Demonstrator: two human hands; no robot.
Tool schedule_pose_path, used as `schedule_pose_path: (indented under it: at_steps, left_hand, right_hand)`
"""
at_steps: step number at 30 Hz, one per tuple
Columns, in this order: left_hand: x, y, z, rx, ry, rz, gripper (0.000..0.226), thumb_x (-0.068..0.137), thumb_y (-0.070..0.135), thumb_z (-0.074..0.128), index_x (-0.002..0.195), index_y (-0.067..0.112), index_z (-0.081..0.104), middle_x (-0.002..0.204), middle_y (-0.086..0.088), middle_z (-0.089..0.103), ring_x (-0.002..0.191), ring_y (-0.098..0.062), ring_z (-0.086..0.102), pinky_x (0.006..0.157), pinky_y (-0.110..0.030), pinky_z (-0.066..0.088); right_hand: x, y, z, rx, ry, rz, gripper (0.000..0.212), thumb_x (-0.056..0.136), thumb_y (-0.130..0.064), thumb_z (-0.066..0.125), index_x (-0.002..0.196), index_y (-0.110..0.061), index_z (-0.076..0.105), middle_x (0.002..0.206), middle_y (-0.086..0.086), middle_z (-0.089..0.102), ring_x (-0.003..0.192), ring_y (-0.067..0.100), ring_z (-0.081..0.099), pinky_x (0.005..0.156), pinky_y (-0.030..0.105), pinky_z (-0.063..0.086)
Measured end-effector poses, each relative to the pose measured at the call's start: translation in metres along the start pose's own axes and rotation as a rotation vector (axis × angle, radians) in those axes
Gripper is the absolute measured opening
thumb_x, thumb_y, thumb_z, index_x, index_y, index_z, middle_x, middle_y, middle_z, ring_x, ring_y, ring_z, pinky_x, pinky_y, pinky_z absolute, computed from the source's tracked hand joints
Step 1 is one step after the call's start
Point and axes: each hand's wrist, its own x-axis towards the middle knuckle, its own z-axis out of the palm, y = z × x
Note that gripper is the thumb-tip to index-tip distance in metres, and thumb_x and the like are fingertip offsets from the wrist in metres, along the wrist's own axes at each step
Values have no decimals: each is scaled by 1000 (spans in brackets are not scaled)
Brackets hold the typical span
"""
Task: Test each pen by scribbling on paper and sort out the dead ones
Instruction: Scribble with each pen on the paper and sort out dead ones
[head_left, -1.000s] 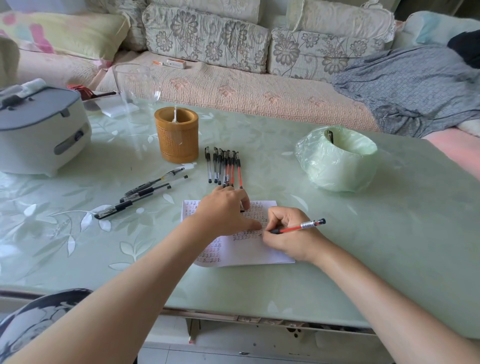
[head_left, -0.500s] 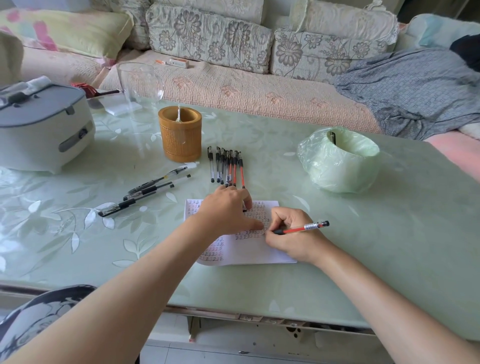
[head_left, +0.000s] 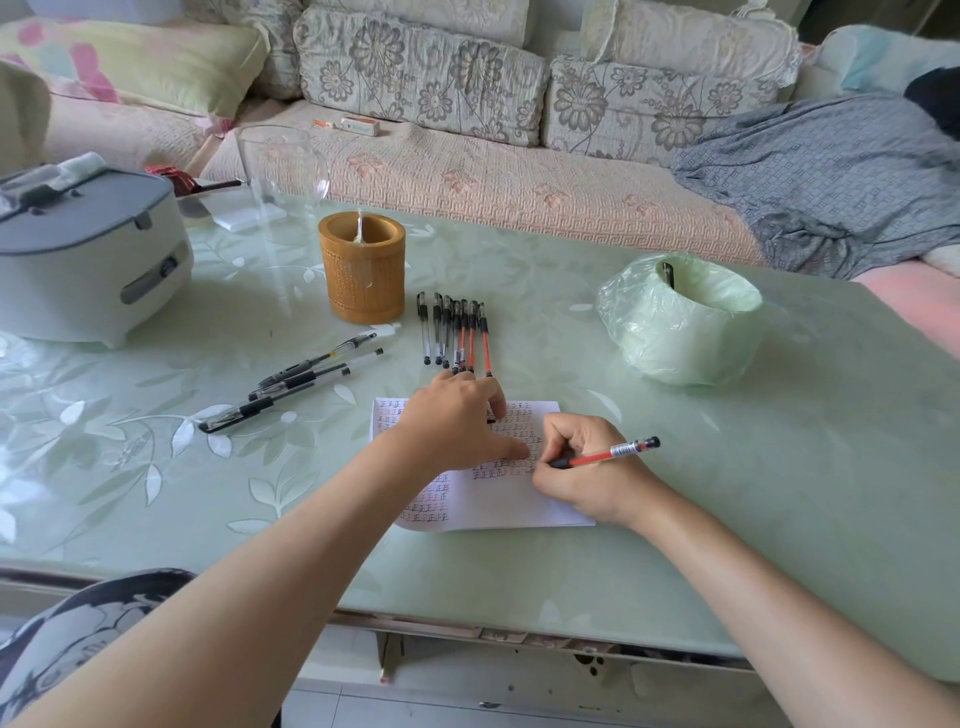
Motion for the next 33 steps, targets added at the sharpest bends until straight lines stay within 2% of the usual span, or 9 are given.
schedule_pose_path:
  at_steps: [7,15,19,26,30,33]
  left_hand:
    - [1,0,-1,7,0,2,54,63,69,74,97,30,58,99,8,58,100,-15,43,88,-36,48]
    - [1,1,-2,7,-12,-1,54,64,69,74,99,30,59,100,8,58,102,-14,42,88,-35,48]
    - [0,2,-3,9,-12,-7,54,64,69,73,99,30,59,101,8,58,100,-13,40,89,-35,47]
    - [-2,2,-3,7,-21,0,52,64,67,74,97,31,57,101,6,57,104,-15,43,90,-36,47]
    - [-1,3,-12,10,-73,29,46,71,62,72,102,29,59,98,7,57,101,-16,46,85,-30,44]
    - [-1,-1,-25,-47,-164,40,39,78,49,74,109,26,63,91,11,54,88,-11,51,73,-23,39]
  right_hand:
    - [-1,2,-1,8,-13,-14,13,66,-10,61,63,-9,49,55,-10,42,52,8,35,50,23,28]
    - [-1,0,0,42,-29,3,15,67,-9,62,61,-14,49,54,-12,42,52,9,35,49,23,28]
    - [-1,-2,-1,28,-36,12,15,64,-9,61,61,-10,46,53,-12,39,51,9,33,48,23,25]
    - [0,-4,-2,56,-34,40,14,61,-9,59,59,-11,44,55,-5,40,53,11,34,50,25,25]
    - [3,-3,-8,269,49,114,24,73,1,63,64,-12,46,53,-1,44,48,12,37,47,24,28]
    - [4,-6,-11,343,55,134,25,84,10,64,74,-11,56,56,-1,52,44,10,43,43,20,32]
